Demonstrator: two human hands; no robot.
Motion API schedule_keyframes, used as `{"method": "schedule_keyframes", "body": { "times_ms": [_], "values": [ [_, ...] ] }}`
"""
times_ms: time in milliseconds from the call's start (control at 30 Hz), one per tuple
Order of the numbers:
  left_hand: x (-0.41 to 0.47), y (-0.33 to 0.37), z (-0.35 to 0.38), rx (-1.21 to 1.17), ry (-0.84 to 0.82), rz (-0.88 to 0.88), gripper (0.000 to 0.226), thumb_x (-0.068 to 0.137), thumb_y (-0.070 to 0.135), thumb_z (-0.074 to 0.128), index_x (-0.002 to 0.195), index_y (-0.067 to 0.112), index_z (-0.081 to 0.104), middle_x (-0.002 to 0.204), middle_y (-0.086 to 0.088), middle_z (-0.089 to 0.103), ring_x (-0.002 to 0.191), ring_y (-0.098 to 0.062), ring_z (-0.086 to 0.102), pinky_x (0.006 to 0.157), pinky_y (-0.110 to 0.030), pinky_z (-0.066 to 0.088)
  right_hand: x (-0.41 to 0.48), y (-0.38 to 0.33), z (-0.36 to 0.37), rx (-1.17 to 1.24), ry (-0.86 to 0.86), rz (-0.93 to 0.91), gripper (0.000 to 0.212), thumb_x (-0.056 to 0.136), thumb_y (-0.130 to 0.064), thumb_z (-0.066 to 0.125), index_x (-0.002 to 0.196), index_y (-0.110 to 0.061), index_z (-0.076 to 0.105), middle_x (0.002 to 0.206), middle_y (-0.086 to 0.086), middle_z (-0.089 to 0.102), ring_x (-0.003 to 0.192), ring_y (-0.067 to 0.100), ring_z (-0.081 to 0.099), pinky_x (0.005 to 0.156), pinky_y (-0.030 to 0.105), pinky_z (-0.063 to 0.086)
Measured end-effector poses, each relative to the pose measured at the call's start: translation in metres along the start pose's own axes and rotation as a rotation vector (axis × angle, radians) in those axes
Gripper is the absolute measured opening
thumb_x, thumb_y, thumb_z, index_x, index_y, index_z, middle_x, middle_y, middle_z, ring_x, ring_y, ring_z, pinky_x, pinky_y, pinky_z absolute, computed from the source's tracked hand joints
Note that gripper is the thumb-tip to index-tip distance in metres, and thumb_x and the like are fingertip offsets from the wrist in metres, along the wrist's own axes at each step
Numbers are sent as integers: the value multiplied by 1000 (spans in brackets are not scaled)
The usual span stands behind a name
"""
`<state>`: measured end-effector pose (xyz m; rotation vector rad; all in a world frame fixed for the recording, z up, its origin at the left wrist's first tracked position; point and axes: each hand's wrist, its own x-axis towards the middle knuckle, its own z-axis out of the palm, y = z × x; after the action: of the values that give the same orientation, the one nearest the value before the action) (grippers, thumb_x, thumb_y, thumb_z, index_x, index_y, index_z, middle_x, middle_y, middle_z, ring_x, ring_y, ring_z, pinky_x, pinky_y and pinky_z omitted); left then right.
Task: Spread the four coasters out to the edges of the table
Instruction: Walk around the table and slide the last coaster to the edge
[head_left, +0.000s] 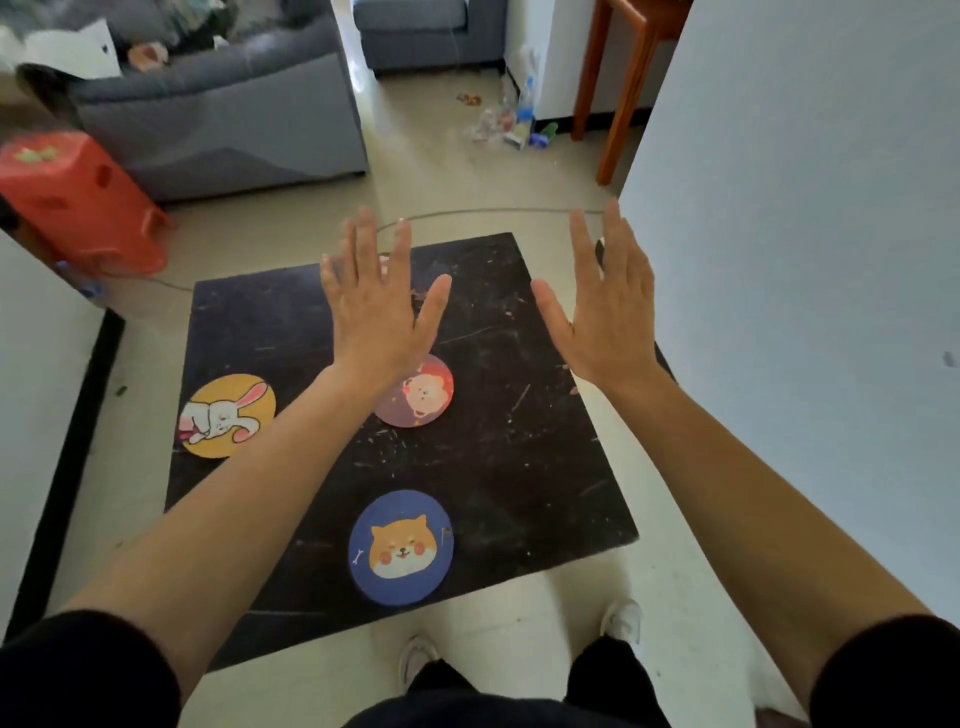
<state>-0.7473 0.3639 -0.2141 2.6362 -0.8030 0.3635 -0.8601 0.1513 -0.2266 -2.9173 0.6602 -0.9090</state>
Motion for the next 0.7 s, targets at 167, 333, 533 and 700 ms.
{"method": "schedule_keyframes", "body": {
  "times_ms": [167, 333, 533, 700],
  "values": [
    [5, 68, 47, 83, -60, 37, 70, 97, 63, 22, 155, 23, 14, 165, -15, 1, 151, -34, -1, 118, -60, 5, -2, 85, 19, 9, -121, 21, 78, 97, -71, 28, 160, -26, 16, 168, 12, 9, 154, 34, 15, 123, 54, 17],
    [17, 155, 100, 141, -99, -55, 71, 97, 61, 24, 155, 21, 15, 165, -16, 1, 151, -36, -1, 117, -60, 3, 17, 195, 41, 101, -189, -18, 79, 97, -69, 31, 160, -24, 14, 169, 11, 7, 154, 34, 12, 124, 53, 11],
    [29, 240, 142, 169, -144, -207, 72, 96, 64, 21, 155, 22, 11, 165, -15, -2, 151, -34, -4, 117, -60, 4, 54, 307, 45, 133, -326, -96, 80, 97, -68, 29, 160, -23, 7, 169, 12, 0, 155, 33, 6, 124, 51, 10],
    [45, 259, 154, 206, -147, -310, 74, 95, 66, 17, 155, 24, 8, 165, -14, 0, 151, -32, -4, 117, -58, 2, 98, 335, 65, 201, -375, -159, 80, 98, -65, 31, 160, -22, 5, 168, 14, -2, 155, 33, 5, 124, 52, 10]
  ]
}}
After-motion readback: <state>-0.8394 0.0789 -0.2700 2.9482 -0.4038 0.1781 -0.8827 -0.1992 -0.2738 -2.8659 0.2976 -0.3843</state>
